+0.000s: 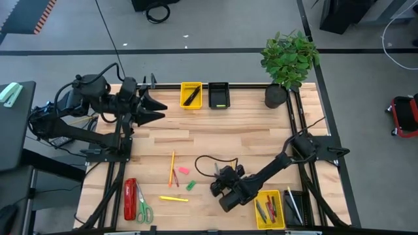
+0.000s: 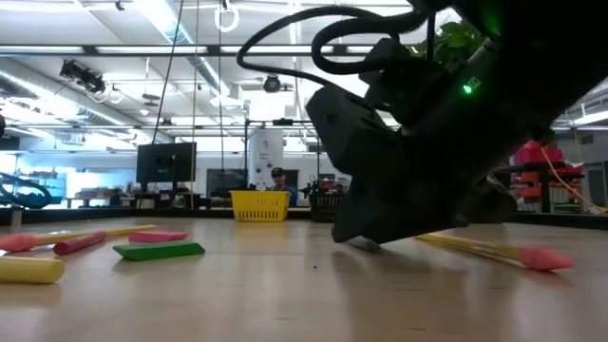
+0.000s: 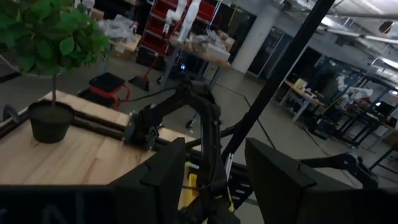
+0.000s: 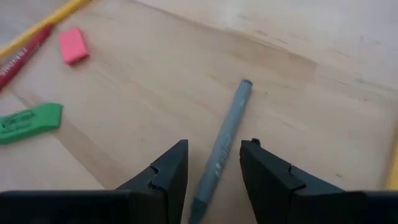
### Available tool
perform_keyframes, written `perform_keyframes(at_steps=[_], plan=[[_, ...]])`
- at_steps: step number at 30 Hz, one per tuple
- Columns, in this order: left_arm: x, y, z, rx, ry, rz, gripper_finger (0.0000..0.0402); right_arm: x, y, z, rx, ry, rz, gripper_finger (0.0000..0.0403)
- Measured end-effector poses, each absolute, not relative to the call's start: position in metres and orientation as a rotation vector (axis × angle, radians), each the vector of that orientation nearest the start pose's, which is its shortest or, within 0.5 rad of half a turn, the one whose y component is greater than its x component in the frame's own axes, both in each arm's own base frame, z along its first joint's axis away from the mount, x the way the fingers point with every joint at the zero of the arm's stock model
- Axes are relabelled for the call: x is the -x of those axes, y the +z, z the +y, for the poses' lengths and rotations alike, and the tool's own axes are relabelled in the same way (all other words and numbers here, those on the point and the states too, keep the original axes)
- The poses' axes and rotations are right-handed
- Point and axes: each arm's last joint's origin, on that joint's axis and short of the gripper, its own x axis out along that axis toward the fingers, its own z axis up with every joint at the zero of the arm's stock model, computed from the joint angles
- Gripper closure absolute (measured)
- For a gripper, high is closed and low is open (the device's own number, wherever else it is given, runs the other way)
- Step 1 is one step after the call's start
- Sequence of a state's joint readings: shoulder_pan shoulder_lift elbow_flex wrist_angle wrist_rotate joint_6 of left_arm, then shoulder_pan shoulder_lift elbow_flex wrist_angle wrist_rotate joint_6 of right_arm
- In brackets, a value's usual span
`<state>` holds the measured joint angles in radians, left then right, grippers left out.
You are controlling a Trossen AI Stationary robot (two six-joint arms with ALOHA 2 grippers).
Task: Sort crayons/erasers/pens/pencils in bins
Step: Put the gray crayon into the bottom yellow bin
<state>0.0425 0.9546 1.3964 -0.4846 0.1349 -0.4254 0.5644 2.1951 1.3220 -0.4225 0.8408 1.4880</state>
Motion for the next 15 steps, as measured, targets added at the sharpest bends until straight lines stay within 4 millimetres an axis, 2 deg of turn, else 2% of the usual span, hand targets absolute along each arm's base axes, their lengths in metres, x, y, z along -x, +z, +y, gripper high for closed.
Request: perform_keyframes(at_steps=[6,15], plan=[[-0.159,0.470,0.003,0.439,-0.074,0.098,0.0224,-0.354,0.071,0.199,-0.503,-0.840,0.466,0.0253],[-0.159,0.467,0.003,0.442,-0.066,0.135,0.0226,-0.351,0.059,0.201,-0.451,-0.842,0.484,0.0291]])
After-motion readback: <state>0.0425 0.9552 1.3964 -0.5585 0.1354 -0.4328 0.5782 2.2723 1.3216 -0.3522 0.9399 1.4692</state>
